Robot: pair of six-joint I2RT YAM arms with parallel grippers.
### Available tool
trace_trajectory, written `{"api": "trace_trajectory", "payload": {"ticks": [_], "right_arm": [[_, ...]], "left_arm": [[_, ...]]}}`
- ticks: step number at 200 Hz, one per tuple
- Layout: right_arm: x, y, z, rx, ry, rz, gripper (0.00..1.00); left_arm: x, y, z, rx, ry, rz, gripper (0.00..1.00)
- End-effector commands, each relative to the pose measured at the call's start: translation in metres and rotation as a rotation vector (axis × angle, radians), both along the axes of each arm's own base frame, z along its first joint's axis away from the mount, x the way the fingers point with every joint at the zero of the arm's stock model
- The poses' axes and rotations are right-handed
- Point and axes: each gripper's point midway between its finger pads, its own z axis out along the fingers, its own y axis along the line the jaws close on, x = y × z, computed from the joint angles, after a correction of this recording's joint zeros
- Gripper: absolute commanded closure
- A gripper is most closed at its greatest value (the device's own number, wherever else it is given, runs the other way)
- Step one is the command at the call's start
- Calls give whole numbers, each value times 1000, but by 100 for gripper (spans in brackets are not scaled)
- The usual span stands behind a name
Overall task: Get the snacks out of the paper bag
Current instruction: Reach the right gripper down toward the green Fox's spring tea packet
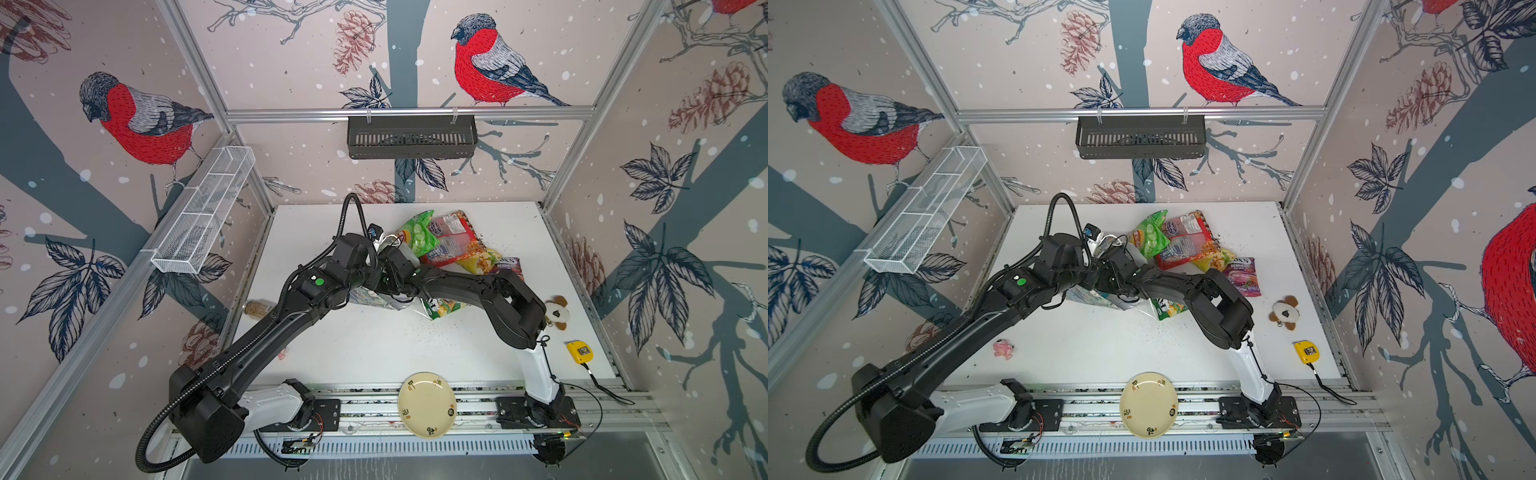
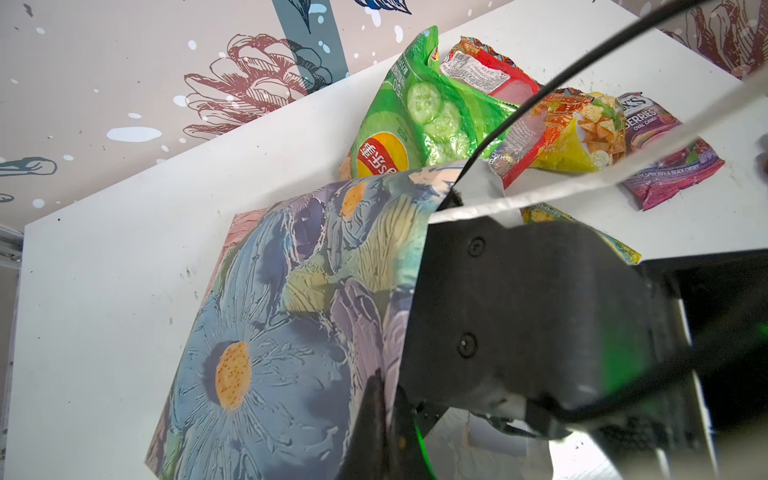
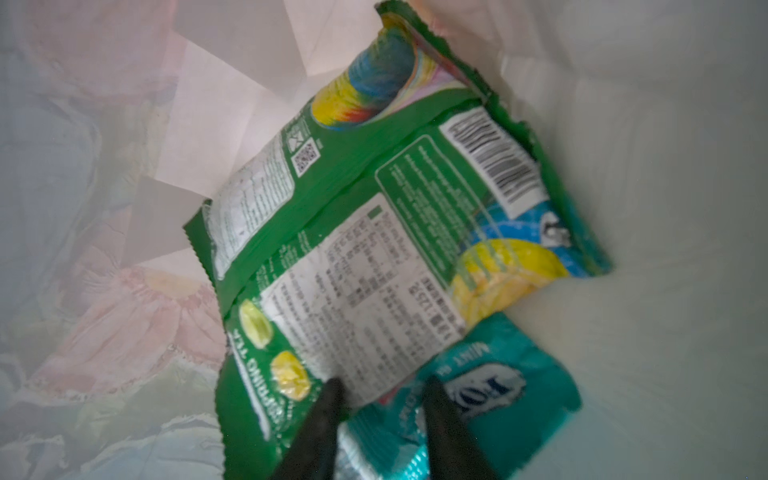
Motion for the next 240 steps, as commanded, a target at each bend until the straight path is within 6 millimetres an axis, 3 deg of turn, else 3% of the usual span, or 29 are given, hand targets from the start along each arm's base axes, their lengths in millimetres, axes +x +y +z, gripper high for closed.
{"api": "trace_trajectory", "payload": {"ticks": [1,51,65,111,208,240], "right_arm": [[4,-2,3,-9,-37,7,73],[0,-9,21,69,-65,30,96],[-2,-11,26,90,-74,37,99],[-9,-18,49,153,-116,54,100],[-5,-58,100,175,-246,0,100],[-4,-70,108,165,-269,-9,100]], "left_arm": [[0,-5,6,-26,-5,0,100],[10,9,-1,29,7,97,100],[12,11,-4,40,17,119,100],[18,21,-8,74,19,192,100],[20,24,-3,81,3,206,100],[21,26,-2,92,-2,214,100]]}}
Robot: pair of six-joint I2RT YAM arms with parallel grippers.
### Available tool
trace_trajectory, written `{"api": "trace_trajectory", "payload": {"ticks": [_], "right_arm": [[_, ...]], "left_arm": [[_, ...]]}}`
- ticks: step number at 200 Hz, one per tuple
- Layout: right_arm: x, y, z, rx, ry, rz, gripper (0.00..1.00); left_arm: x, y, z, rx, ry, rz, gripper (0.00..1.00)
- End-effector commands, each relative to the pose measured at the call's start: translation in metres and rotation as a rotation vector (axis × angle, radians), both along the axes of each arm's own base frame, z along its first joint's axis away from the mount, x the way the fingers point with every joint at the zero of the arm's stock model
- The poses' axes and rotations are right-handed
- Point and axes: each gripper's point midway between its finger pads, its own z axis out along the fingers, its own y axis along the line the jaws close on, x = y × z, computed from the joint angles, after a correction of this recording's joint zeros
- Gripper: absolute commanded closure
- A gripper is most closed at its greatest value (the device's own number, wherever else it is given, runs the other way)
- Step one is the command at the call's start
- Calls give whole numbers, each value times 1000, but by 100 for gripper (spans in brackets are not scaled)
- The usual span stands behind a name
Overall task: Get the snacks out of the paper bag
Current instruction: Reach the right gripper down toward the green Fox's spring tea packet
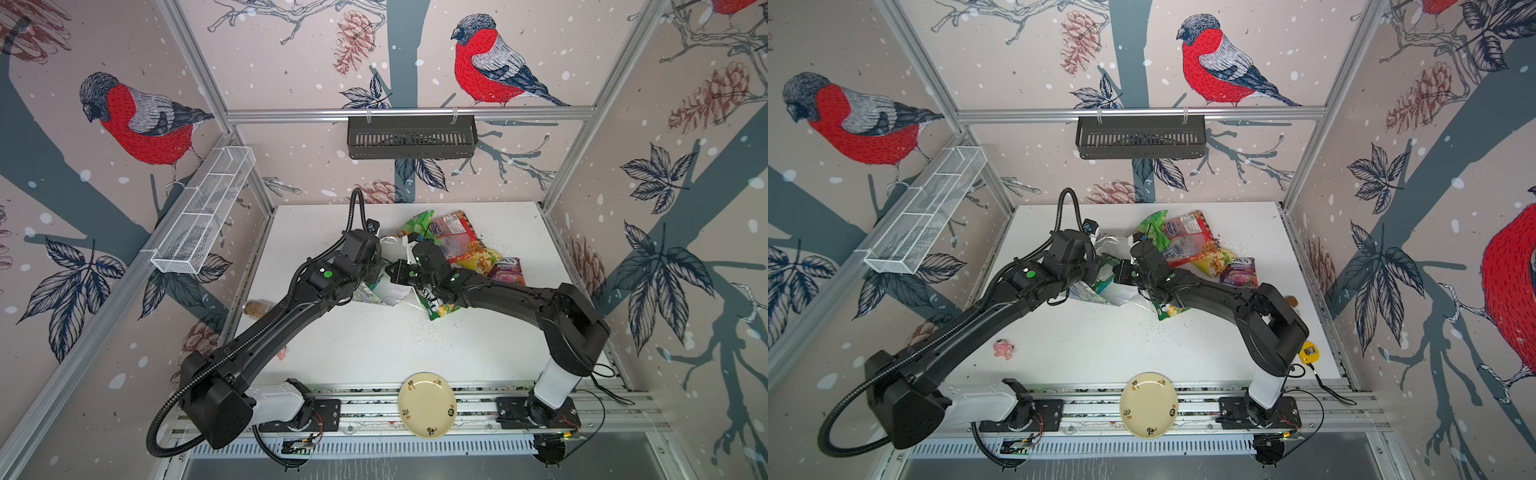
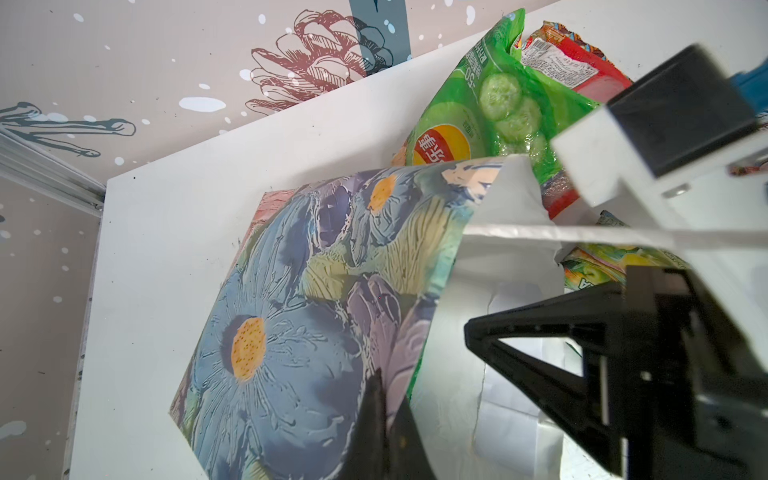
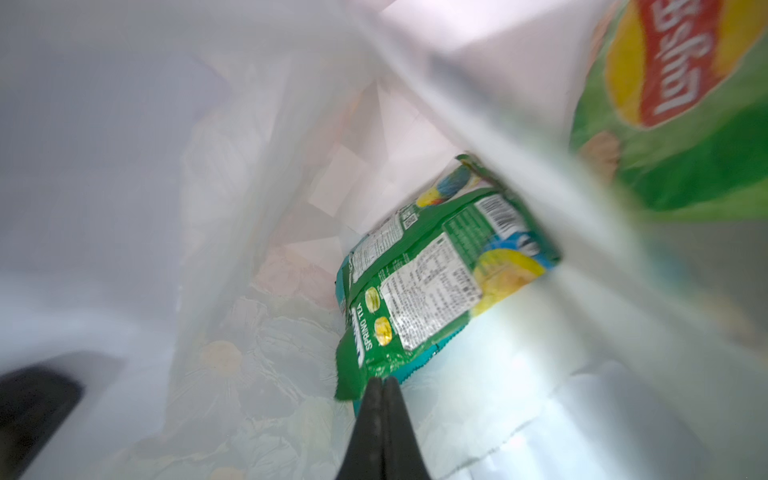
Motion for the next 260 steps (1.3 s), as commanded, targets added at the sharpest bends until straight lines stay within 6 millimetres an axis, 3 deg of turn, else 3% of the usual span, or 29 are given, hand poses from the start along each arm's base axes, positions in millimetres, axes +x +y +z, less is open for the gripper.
{"api": "trace_trajectory", "payload": {"ticks": [1,21,40,83,115,169,198,260], "right_arm": [[4,-8,9,-11,-45,-13,100],[3,-9,6,-30,-33,-7,99],[-1,-6,-6,-51,-3,5,82],[-8,15,-42,-121,74,51,57],[-2,30,-55,-135,75,50,56],[24,40,-68,-173,39,-22,56],[37,42,-83,-200,47,-57,50],[59,59,-85,-171,15,-74,42]], "left_arm": [[2,6,2,15,-5,30,100],[1,5,1,12,-2,26,100],[2,3,-1,7,3,23,100],[5,-2,-2,0,13,16,100],[7,-6,-5,-10,22,11,100],[7,-10,-9,-9,43,-5,100],[8,-12,-7,-8,43,-9,100],[7,-13,-4,-11,45,-20,100]]}}
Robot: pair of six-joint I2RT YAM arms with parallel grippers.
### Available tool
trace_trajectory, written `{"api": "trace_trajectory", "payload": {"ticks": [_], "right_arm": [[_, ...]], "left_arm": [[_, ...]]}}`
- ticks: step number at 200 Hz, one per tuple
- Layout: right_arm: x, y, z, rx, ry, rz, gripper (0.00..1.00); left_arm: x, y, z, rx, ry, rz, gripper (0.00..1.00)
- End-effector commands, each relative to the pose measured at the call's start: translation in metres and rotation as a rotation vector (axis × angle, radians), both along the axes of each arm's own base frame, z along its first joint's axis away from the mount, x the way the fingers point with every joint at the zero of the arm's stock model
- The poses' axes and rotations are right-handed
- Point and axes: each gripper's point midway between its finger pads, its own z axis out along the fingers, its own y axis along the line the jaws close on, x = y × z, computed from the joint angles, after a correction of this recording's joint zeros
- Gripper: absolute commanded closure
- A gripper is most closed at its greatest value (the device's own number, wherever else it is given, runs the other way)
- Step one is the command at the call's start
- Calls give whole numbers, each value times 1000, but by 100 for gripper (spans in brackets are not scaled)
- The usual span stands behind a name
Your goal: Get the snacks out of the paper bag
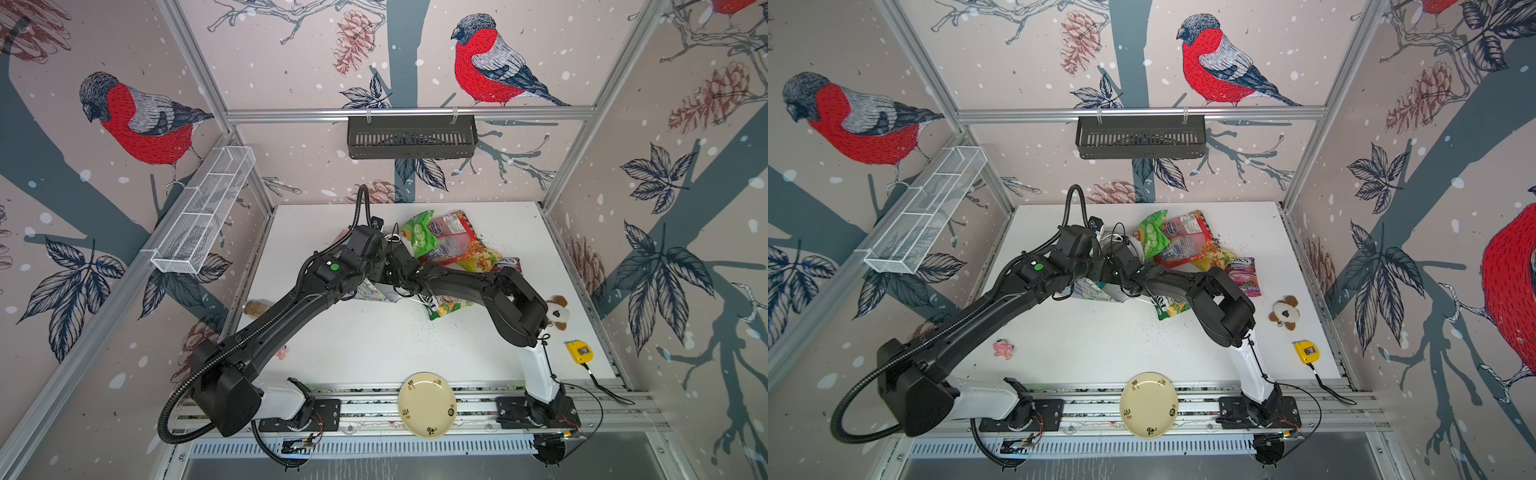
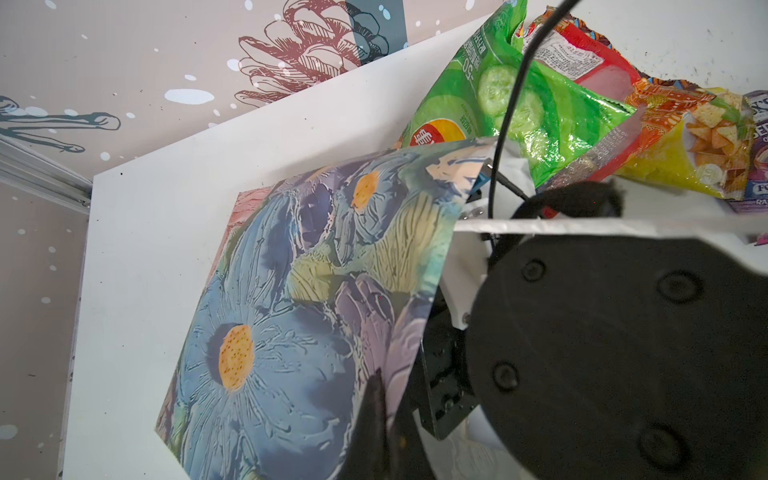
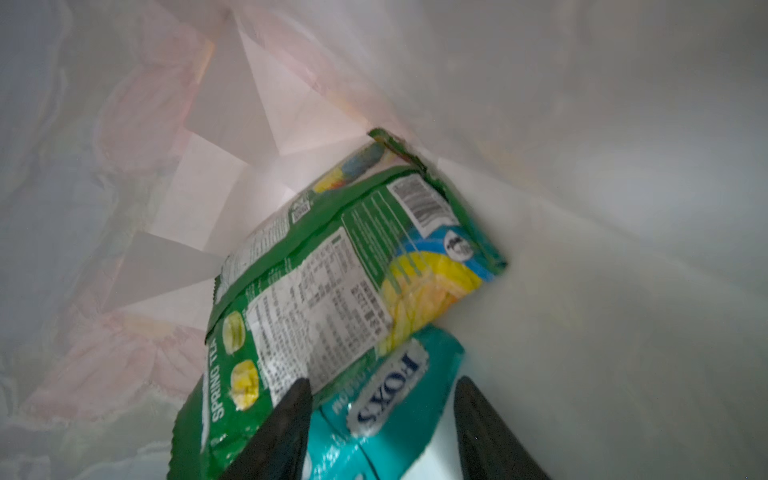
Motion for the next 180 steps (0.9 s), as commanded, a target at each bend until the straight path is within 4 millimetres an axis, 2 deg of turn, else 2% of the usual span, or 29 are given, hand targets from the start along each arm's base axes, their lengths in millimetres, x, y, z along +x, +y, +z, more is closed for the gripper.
{"api": "trace_trajectory", "payload": {"ticks": [1,40,61,85,120,180], "right_arm": [[11,7,2,18,-36,-6,42],[20,15,-13,-1,-33,-16,43],[24,18,-21,-16,-32,-13,51],[25,21,-18,-2,-49,-10,68],[23,18,-13,22,-63,-5,99],[11,-1,21,110,-110,-16,100]], "left_arm": [[-2,-3,3,-16,8,-11,100],[-1,-5,6,-14,8,-20,100],[-1,-6,9,-16,3,-26,100],[-1,-6,9,-11,0,-31,100],[-1,-4,5,6,2,-26,100],[1,0,3,28,-5,-13,100]]}}
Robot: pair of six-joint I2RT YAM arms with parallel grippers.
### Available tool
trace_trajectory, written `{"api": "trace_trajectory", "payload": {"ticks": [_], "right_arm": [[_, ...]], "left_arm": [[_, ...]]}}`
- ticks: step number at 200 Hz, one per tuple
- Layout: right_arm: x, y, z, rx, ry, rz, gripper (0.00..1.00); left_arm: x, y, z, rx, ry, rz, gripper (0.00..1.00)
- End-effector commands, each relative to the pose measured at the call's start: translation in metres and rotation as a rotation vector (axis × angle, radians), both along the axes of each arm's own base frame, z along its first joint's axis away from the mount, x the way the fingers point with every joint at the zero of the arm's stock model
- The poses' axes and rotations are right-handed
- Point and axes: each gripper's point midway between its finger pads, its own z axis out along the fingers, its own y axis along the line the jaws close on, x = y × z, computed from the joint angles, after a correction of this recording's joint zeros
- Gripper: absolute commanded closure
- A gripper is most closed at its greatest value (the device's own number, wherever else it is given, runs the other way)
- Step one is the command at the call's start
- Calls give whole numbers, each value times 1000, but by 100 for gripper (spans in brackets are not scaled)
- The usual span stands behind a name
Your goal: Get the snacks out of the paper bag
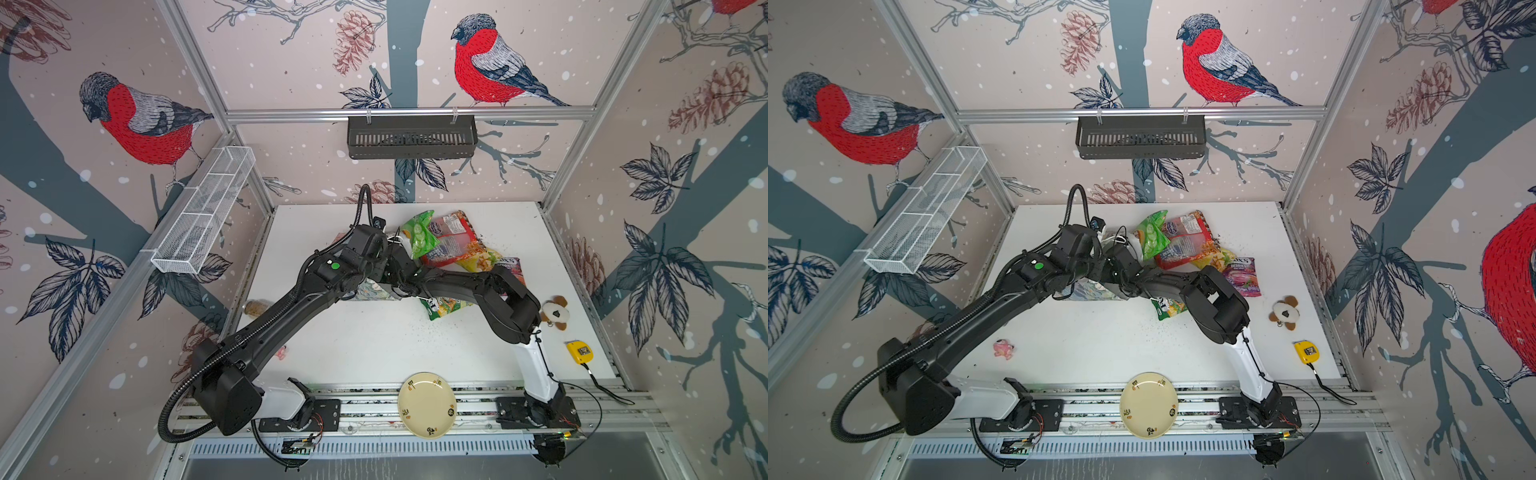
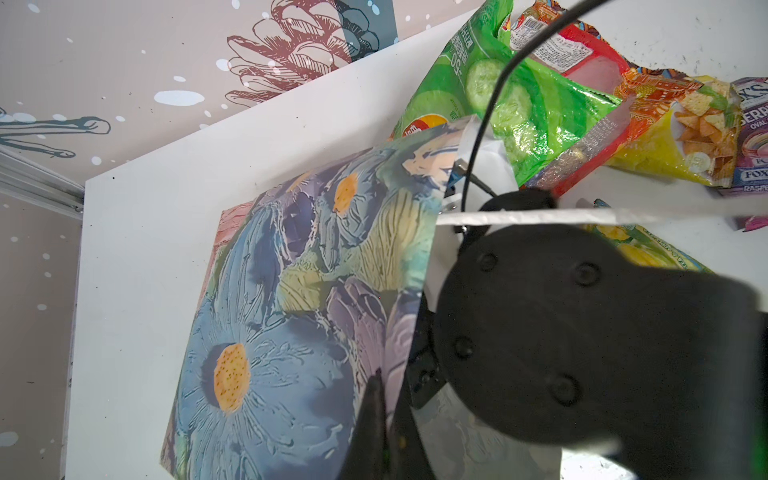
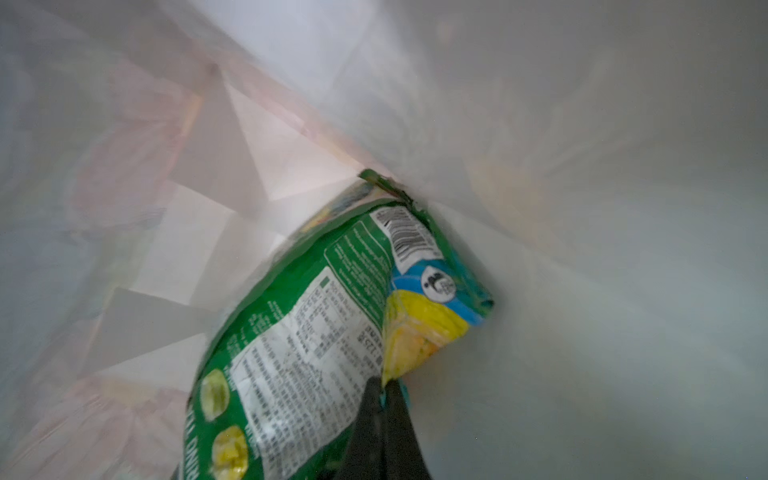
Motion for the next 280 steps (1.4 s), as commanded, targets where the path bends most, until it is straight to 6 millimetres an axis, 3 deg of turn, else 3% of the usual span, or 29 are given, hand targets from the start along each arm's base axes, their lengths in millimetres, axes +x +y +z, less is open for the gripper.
{"api": "trace_trajectory", "payload": {"ticks": [1,62,96,207,252,280], "right_arm": [[1,-2,27,74,-51,-10,100],[-8,-28,64,178,-94,-24,100],[-9,-40,74,184,-108,-37,100],[-30,-81,84,147,-117,-62,100],[-37,-82,95,140,-136,-17,100],[-36,-81,87,109,-120,-6,100]], "left_arm": [[3,3,2,16,-17,12,100],[5,4,-1,29,-15,24,100],[5,7,0,39,-20,35,100],[8,17,-5,84,-30,80,100],[11,17,-5,93,-35,86,100],[12,15,1,71,-44,81,100]]}}
